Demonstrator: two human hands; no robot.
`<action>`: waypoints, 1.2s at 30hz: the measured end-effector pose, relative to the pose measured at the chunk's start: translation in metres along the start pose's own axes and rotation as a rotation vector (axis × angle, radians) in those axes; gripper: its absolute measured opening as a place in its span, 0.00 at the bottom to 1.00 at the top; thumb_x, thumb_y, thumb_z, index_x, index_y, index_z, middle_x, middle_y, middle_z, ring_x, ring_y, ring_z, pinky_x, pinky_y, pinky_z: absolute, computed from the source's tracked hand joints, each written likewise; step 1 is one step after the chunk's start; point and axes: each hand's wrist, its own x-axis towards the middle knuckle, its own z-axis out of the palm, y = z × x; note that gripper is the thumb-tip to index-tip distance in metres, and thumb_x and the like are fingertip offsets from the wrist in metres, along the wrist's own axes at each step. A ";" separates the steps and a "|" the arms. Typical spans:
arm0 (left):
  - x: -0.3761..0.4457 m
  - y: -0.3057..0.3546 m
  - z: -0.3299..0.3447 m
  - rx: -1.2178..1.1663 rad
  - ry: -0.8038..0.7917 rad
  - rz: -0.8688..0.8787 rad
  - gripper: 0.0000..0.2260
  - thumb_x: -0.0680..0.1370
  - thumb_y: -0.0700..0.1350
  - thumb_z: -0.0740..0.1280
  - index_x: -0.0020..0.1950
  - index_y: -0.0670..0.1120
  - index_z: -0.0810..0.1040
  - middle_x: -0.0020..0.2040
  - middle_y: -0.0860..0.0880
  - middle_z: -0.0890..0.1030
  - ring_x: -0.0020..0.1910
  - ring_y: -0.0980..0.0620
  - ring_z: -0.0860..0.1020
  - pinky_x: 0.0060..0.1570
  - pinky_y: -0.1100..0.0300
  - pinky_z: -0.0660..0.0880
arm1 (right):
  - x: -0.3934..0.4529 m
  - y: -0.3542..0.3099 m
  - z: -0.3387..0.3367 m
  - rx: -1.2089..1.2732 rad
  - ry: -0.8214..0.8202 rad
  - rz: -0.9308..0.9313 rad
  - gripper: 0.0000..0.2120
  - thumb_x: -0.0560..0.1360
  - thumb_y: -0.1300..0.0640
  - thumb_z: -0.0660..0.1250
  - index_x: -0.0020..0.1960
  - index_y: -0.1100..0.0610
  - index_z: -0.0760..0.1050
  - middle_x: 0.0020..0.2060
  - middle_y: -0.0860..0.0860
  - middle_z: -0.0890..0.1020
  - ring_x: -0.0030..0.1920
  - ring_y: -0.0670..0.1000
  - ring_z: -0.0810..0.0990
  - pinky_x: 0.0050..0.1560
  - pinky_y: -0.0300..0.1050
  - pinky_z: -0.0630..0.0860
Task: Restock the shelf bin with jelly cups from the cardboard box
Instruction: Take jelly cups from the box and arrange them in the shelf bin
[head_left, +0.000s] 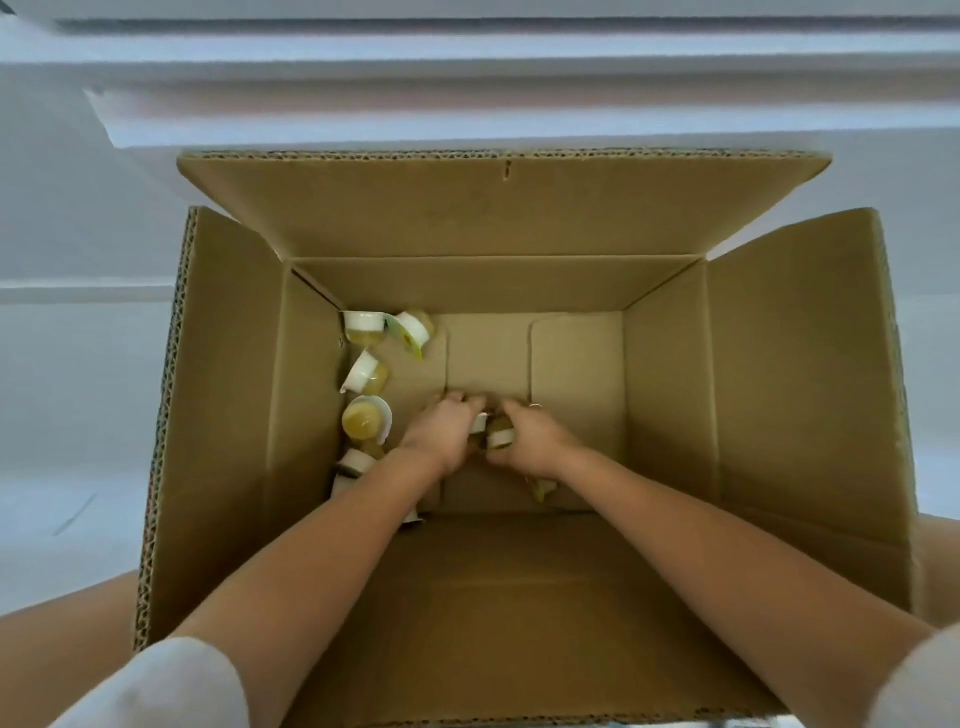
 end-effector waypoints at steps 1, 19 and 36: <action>-0.001 0.001 -0.001 -0.006 0.012 0.002 0.23 0.76 0.43 0.66 0.70 0.49 0.67 0.66 0.43 0.71 0.65 0.41 0.69 0.62 0.51 0.69 | -0.002 0.000 0.000 0.050 0.019 0.014 0.31 0.70 0.48 0.71 0.70 0.52 0.65 0.61 0.55 0.76 0.59 0.55 0.76 0.55 0.45 0.72; -0.142 0.072 -0.173 -1.707 0.040 -0.096 0.09 0.73 0.40 0.71 0.50 0.42 0.74 0.44 0.45 0.77 0.39 0.54 0.77 0.30 0.65 0.79 | -0.147 -0.058 -0.163 1.670 -0.035 -0.028 0.21 0.75 0.57 0.64 0.67 0.58 0.67 0.61 0.64 0.74 0.56 0.63 0.79 0.53 0.56 0.79; -0.237 0.125 -0.268 -1.952 -0.034 -0.006 0.22 0.69 0.57 0.72 0.53 0.41 0.77 0.46 0.41 0.78 0.40 0.47 0.79 0.39 0.53 0.81 | -0.269 -0.139 -0.216 0.551 0.649 -0.874 0.27 0.61 0.63 0.81 0.50 0.46 0.70 0.48 0.45 0.77 0.51 0.46 0.79 0.48 0.45 0.79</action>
